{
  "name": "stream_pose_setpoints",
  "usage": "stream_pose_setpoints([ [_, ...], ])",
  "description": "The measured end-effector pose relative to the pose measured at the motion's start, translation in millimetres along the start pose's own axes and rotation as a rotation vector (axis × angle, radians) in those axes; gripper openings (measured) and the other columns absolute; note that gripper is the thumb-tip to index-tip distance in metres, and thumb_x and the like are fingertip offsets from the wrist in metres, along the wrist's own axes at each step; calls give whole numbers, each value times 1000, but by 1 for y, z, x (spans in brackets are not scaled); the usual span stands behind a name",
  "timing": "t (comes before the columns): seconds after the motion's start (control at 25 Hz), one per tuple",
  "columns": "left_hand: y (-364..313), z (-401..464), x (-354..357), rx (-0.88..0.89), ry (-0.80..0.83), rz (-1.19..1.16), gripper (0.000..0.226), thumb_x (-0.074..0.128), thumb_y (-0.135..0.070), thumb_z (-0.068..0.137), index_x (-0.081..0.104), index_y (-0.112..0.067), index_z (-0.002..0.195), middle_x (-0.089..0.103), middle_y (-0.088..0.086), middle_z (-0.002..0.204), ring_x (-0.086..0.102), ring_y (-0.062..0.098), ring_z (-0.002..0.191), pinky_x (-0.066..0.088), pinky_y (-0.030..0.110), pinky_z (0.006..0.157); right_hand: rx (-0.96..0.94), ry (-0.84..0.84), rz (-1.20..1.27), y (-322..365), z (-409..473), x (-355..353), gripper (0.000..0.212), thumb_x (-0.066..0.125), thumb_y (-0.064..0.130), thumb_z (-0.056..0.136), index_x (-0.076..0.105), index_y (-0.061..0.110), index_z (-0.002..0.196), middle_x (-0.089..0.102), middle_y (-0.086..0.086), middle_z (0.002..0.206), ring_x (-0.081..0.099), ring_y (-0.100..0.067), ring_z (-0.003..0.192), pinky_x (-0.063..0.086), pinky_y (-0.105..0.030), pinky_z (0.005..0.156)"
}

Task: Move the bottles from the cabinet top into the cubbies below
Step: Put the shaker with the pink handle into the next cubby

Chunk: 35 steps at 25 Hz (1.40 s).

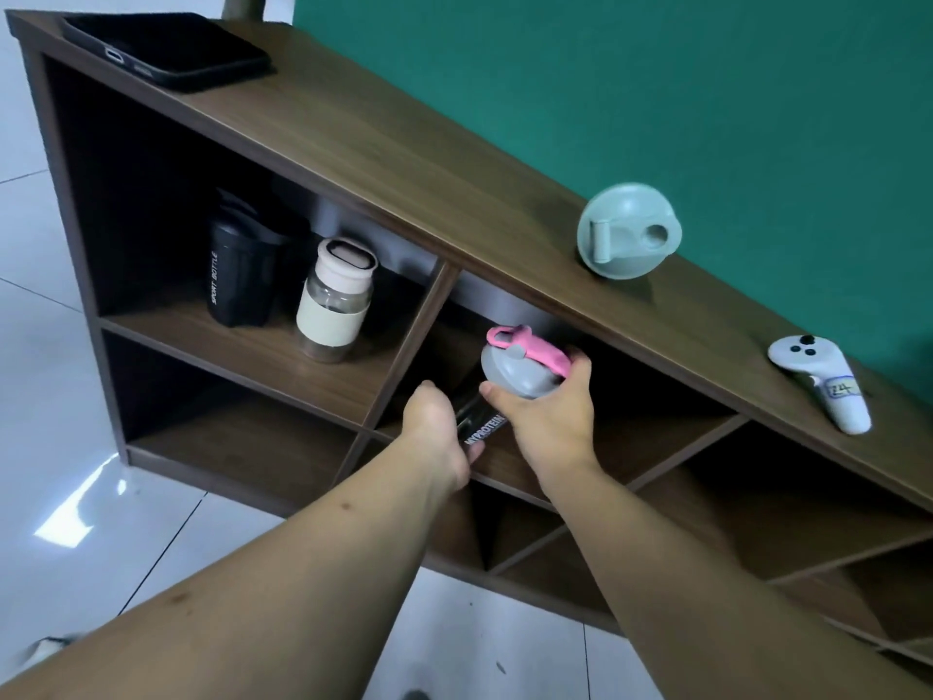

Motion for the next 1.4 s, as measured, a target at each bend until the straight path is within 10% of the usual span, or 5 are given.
stream_pose_setpoints([
  [0.56, -21, 37, 1, 18, 114, 24, 29, 55, -32, 103, 64, -16, 125, 69, 8, 110, 66, 24, 104, 57, 38, 91, -29, 21, -104, -4, 46, 51, 71, 89, 41, 61, 61, 25, 124, 60, -8, 126, 61, -27, 119, 48, -46, 109],
  [1.04, -17, 43, 9, 25, 136, 74, 11, 52, -18, 104, 60, -14, 98, 66, 10, 109, 63, 27, 111, 52, 45, 108, 7, 25, -133, -12, 60, 54, 78, 76, 63, 52, 67, 20, 116, 68, -9, 117, 67, -28, 111, 53, -44, 104],
  [1.4, -3, 3, 20, 70, 76, 330, 29, 53, -34, 95, 73, -19, 111, 71, 9, 114, 66, 30, 110, 61, 39, 80, -129, 49, -313, 38, -4, -8, 40, 77, 34, 86, 67, 23, 123, 68, -3, 116, 67, -17, 105, 55, -34, 94],
])
Point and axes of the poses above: each hand's wrist, its own z-axis towards the middle knuckle, its own x-axis out of the palm, y = z × x, the point moved 2 cm from there along z, towards the middle knuckle
